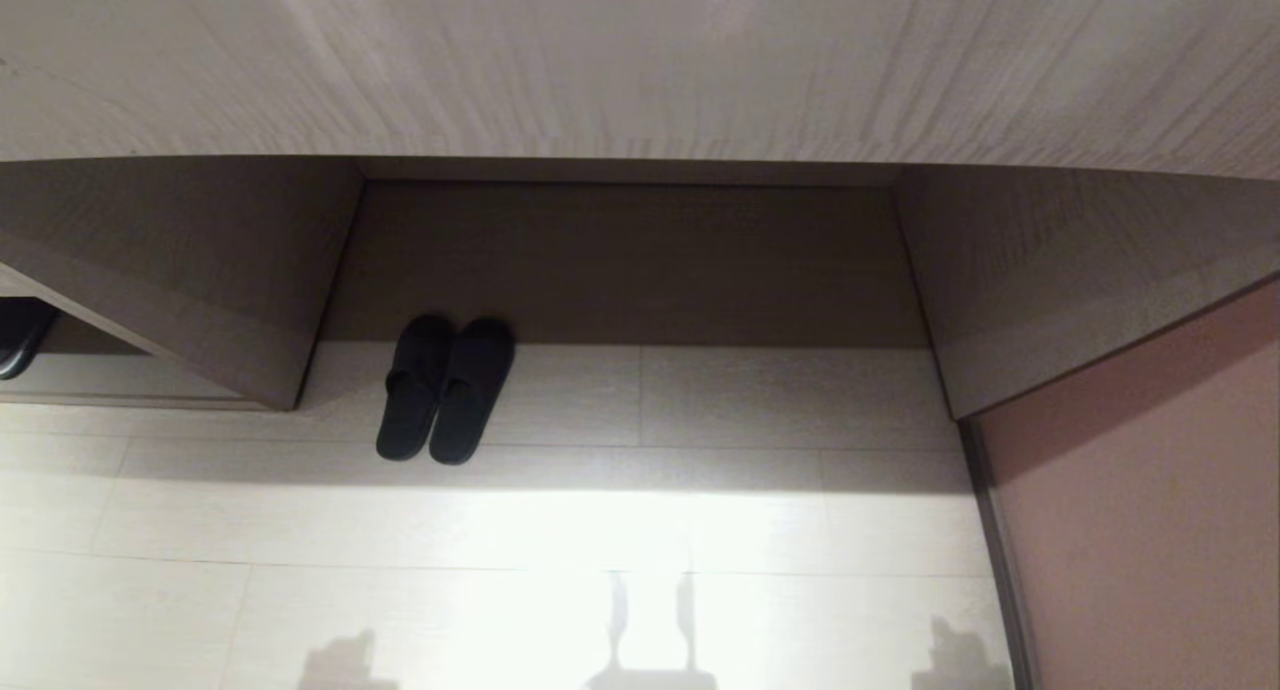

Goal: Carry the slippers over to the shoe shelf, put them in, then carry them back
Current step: Pick up the slippers on the floor

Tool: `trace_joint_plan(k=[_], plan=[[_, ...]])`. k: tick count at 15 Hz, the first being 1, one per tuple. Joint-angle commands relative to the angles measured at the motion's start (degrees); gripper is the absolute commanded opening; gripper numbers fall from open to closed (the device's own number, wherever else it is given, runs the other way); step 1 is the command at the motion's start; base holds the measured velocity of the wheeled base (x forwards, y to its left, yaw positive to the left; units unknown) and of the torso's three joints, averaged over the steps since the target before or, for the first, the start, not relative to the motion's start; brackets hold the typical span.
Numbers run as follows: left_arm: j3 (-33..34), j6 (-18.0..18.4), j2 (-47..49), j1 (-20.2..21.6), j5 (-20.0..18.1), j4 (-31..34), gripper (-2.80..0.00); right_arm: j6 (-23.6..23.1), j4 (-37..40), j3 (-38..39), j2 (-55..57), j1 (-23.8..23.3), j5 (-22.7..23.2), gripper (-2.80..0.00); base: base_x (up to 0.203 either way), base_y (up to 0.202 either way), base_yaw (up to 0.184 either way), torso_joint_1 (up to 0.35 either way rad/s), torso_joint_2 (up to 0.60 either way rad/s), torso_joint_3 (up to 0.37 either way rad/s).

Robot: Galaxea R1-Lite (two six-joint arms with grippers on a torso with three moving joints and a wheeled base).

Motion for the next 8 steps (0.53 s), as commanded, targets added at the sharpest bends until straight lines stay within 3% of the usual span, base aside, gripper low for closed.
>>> trace_joint_plan(k=[1, 8], plan=[[0.00, 0.01, 0.00, 0.00, 0.00, 0.00, -2.80, -0.03, 0.02, 2.29, -2.24, 0.01, -0.02, -2.80, 0.000, 0.000, 0.000, 0.002, 0.00, -0.200], [0.00, 0.01, 0.00, 0.00, 0.00, 0.00, -2.80, -0.03, -0.02, 2.29, -2.24, 0.01, -0.02, -2.80, 0.000, 0.000, 0.000, 0.004, 0.00, -0.195]])
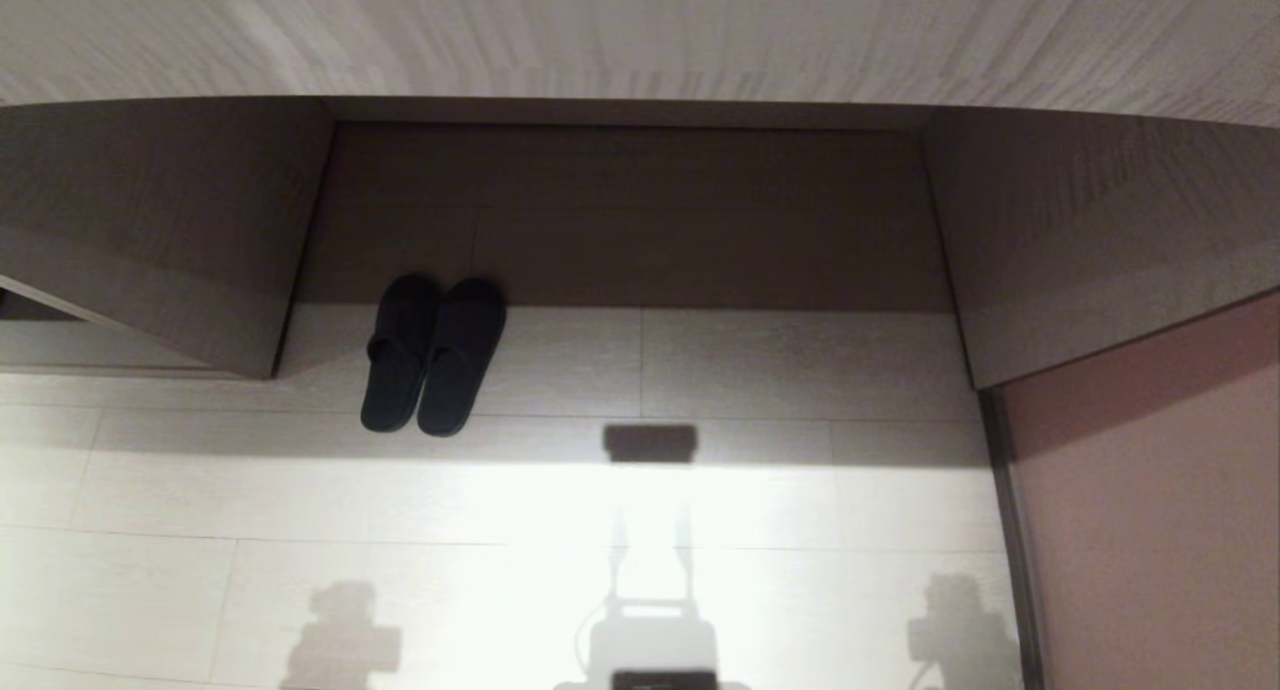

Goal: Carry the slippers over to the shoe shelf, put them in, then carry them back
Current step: Pick up the slippers on the floor

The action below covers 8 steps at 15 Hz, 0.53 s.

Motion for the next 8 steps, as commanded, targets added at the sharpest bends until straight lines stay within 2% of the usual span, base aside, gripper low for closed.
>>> trace_joint_plan(k=[1, 8], plan=[[0.00, 0.01, 0.00, 0.00, 0.00, 0.02, -2.80, -0.03, -0.05, 2.32, -2.24, 0.01, 0.00, -2.80, 0.000, 0.000, 0.000, -0.006, 0.01, -0.193], [0.00, 0.01, 0.00, 0.00, 0.00, 0.02, -2.80, -0.03, 0.04, 2.32, -2.24, 0.01, 0.00, -2.80, 0.000, 0.000, 0.000, 0.002, 0.00, -0.196]])
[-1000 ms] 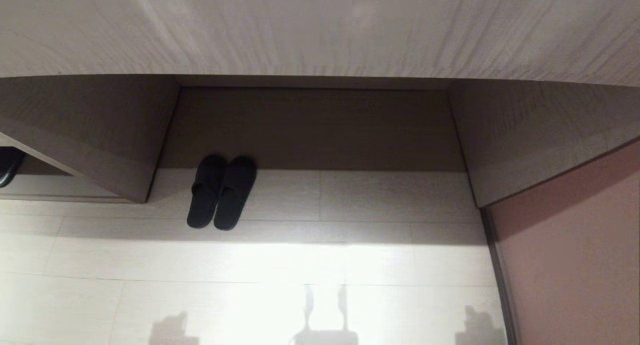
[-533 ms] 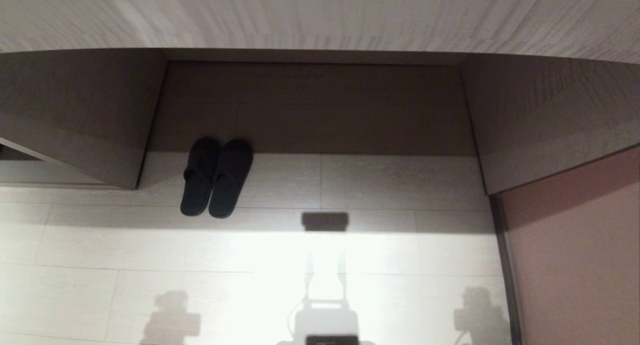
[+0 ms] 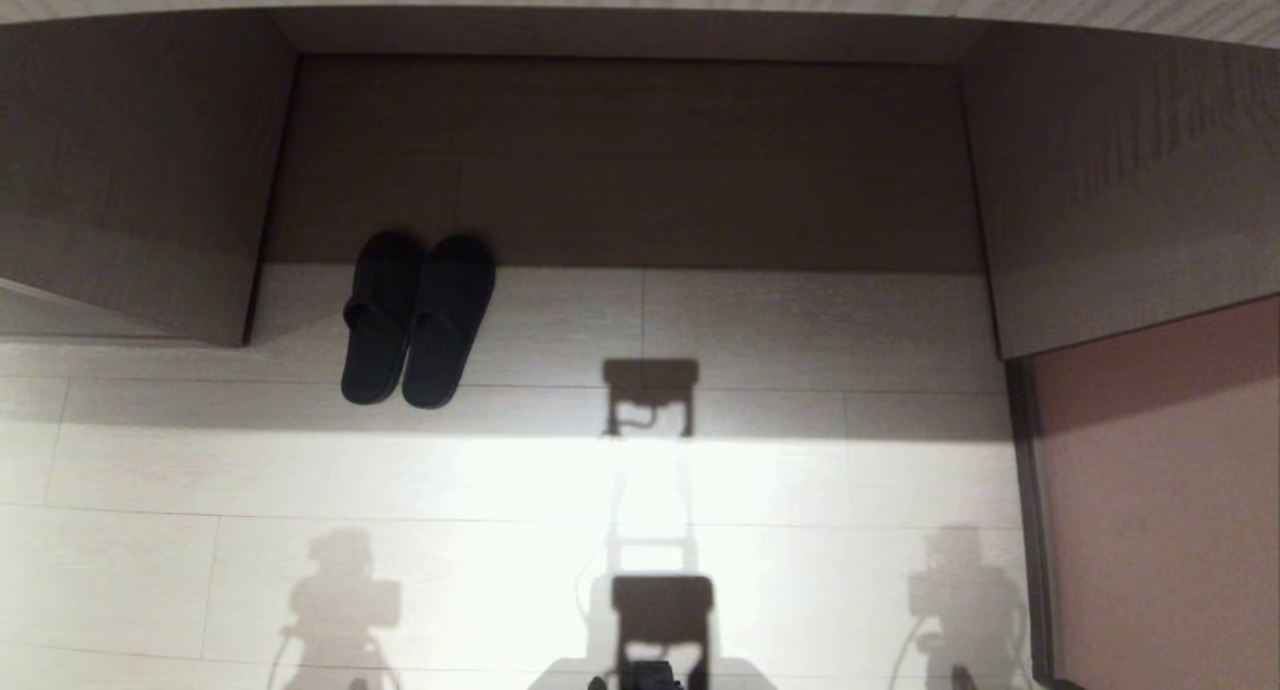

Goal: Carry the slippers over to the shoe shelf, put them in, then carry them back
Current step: Pick up the slippers on the floor

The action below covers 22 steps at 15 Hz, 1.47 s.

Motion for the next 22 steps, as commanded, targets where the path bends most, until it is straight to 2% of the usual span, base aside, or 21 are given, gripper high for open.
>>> trace_joint_plan(k=[1, 22], plan=[[0.00, 0.01, 0.06, 0.00, 0.00, 0.04, -2.80, -0.02, 0.00, 2.29, -2.24, 0.01, 0.01, -2.80, 0.000, 0.000, 0.000, 0.003, 0.00, -0.206], [0.00, 0.01, 0.02, 0.00, 0.00, 0.04, -2.80, -0.02, -0.05, 2.29, -2.24, 0.01, 0.01, -2.80, 0.000, 0.000, 0.000, 0.003, 0.00, -0.198]])
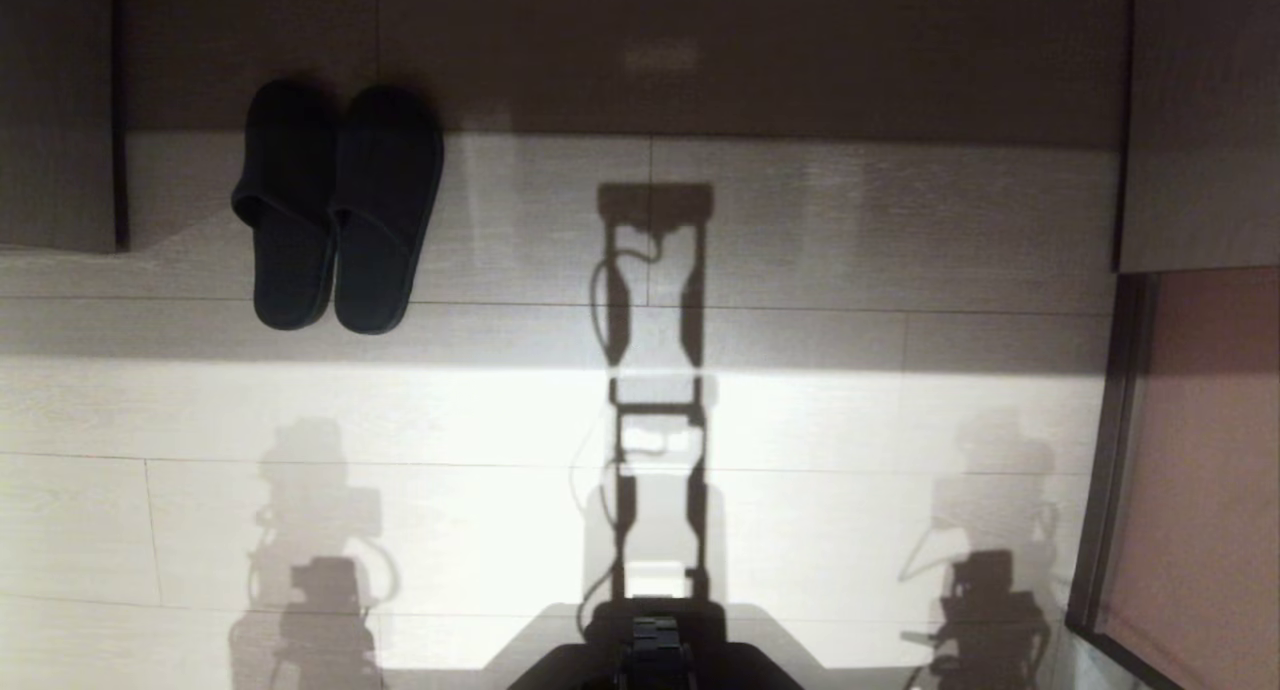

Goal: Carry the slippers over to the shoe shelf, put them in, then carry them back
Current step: Pick up the slippers on the floor

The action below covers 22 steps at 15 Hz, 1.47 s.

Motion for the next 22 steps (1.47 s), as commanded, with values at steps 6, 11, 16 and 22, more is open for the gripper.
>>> trace_joint_plan(k=[6, 11, 16, 22], plan=[[0.00, 0.01, 0.00, 0.00, 0.01, 0.04, -2.80, -0.04, 0.00, 2.34, -2.24, 0.01, -0.01, -2.80, 0.000, 0.000, 0.000, 0.003, 0.00, -0.198], [0.00, 0.01, 0.08, 0.00, 0.01, 0.04, -2.80, -0.04, 0.00, 2.34, -2.24, 0.01, -0.01, -2.80, 0.000, 0.000, 0.000, 0.001, 0.00, -0.063], [0.00, -0.17, 0.00, 0.00, 0.01, -0.05, -2.80, -0.04, 0.07, 2.34, -2.24, 0.01, -0.01, -2.80, 0.000, 0.000, 0.000, 0.000, 0.00, 0.000], [0.00, -0.35, 0.00, 0.00, -0.08, 0.04, -2.80, -0.04, 0.00, 2.34, -2.24, 0.01, -0.01, -2.80, 0.000, 0.000, 0.000, 0.000, 0.00, 0.000]])
